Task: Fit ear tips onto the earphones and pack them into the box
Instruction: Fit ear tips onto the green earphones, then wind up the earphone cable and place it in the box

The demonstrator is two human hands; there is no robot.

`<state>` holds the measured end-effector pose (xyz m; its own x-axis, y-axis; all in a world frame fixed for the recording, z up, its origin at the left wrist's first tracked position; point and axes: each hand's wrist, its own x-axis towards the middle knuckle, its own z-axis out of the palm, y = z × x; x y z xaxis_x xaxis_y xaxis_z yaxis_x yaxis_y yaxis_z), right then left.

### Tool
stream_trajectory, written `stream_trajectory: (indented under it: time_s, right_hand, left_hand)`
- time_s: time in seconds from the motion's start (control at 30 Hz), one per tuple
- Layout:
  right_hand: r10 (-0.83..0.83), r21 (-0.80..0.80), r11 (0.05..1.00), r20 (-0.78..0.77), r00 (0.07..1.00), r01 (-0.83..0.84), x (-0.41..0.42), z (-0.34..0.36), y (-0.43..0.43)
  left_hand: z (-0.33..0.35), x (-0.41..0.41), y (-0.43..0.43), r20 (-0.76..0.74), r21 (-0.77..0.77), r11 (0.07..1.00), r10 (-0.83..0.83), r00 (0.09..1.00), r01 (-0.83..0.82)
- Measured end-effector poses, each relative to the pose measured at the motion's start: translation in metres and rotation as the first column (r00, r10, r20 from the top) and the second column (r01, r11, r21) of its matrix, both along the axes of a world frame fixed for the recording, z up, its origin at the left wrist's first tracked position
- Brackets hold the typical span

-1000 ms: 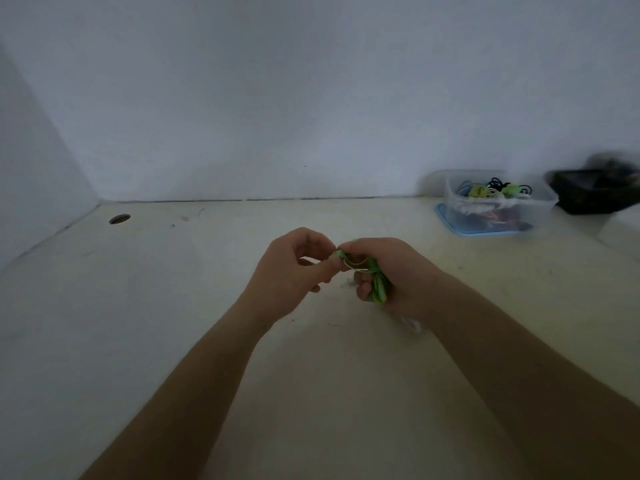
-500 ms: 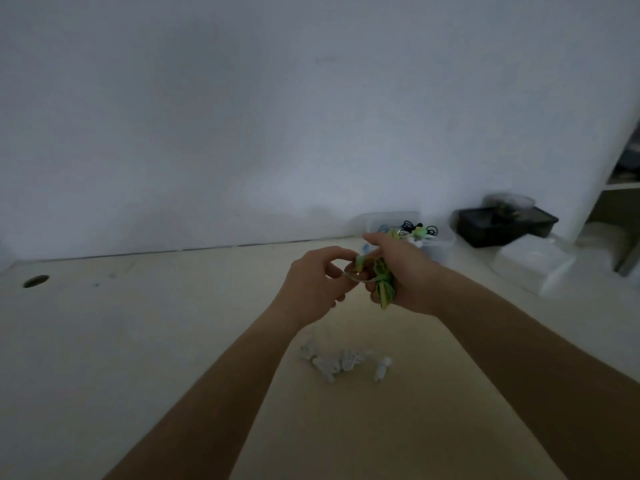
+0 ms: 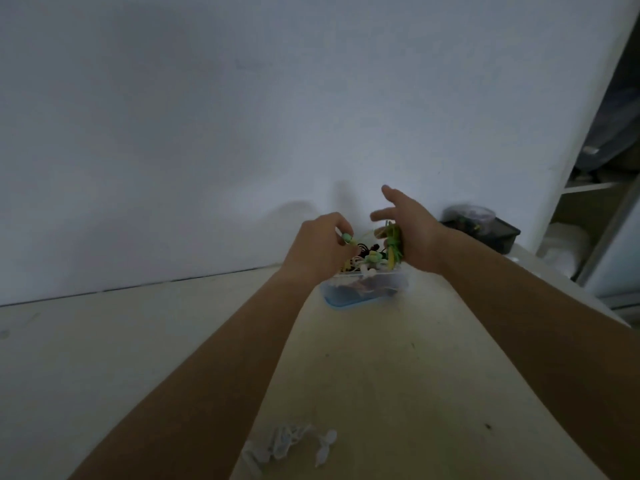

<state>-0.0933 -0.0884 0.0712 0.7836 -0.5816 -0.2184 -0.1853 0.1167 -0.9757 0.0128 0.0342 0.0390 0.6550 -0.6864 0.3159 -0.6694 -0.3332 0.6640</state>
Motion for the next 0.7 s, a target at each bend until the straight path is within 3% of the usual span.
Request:
stream_trajectory:
  time_s: [0.1,0.27,0.5,0.7]
  right_hand:
    - [-0.025,-0.156,0.988,-0.014,1.000,0.023,0.013,-0.003,-0.022]
    - [0.012,-0.301,0.953,-0.116,0.993,-0.047,0.029,-0.021,-0.040]
    - [-0.062,-0.473,0.879,0.016,0.998,0.063,0.025,-0.038,-0.034]
    - [-0.025,-0.550,0.829,0.149,0.988,0.104,0.016,-0.030,-0.005]
  left_hand:
    - [-0.005,0.010,-0.018,0.083,0.060,0.998,0.004,0.997,-0.009]
    - [-0.016,0.028,-0.031,0.212,0.320,0.946,-0.021,0.977,-0.049]
    - [-0.023,0.039,-0.011,0.093,0.214,0.970,-0.137,0.986,0.114]
    - [-0.028,0.032,0.017,0.088,0.039,0.997,-0.067,0.994,0.063]
